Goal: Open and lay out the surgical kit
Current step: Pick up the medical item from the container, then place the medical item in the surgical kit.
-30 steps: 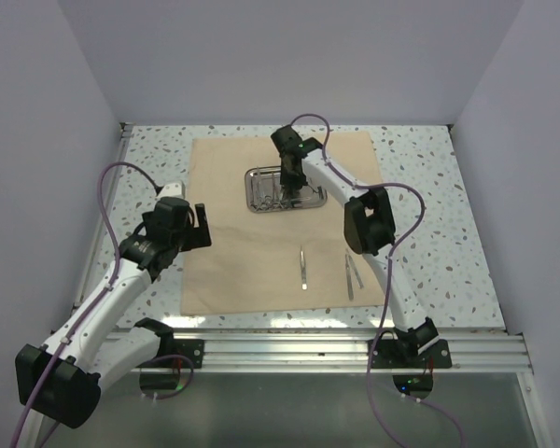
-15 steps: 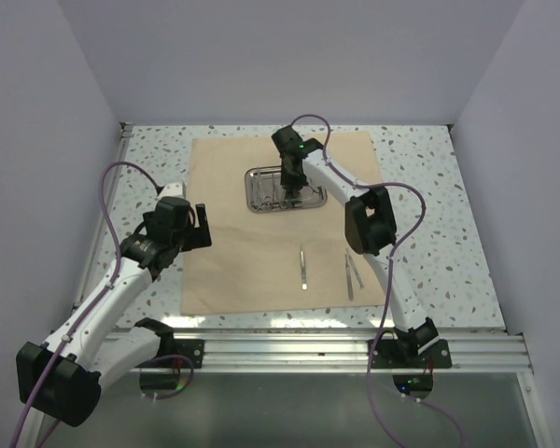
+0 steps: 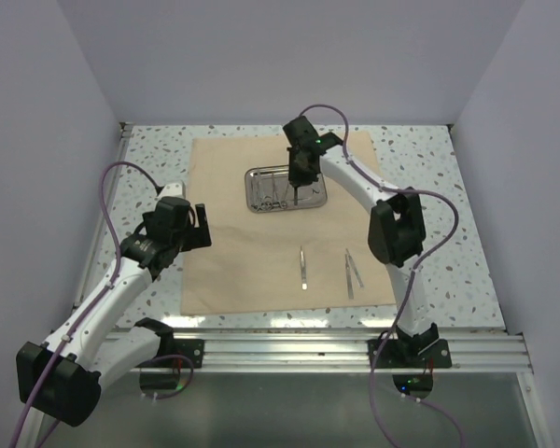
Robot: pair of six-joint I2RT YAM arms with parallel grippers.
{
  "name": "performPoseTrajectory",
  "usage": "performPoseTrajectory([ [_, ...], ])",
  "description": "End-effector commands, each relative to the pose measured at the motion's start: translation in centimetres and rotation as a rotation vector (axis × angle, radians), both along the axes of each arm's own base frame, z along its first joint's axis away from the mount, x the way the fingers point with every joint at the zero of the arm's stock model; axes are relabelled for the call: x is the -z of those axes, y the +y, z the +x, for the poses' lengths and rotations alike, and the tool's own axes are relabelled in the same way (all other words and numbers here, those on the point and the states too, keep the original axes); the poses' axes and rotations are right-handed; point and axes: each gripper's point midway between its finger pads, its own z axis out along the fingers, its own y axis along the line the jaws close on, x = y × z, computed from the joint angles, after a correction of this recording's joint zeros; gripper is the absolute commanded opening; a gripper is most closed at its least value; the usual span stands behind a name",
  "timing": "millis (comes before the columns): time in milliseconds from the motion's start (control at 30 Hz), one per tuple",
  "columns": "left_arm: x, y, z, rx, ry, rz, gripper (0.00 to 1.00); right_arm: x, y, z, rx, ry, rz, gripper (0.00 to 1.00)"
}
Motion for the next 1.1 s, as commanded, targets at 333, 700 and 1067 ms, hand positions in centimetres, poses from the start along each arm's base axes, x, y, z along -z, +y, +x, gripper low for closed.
performPoseTrajectory([
  [333, -1.6, 0.0, 0.4, -0.011, -0.066, -0.016, 1.0, 0.2, -2.0, -15.9, -0.1, 0.051, 0.071, 0.0],
  [700, -0.8, 0.1, 0.4, -0.024, -0.03, 0.001, 0.99, 4.8, -1.8, -22.0, -0.138, 0.122, 0.096, 0.0],
  [1067, -1.0, 0.2, 0.4, -0.03, -0.033, 0.003, 0.97, 4.3, -2.3, -21.5, -0.149, 0.112, 0.046, 0.19],
])
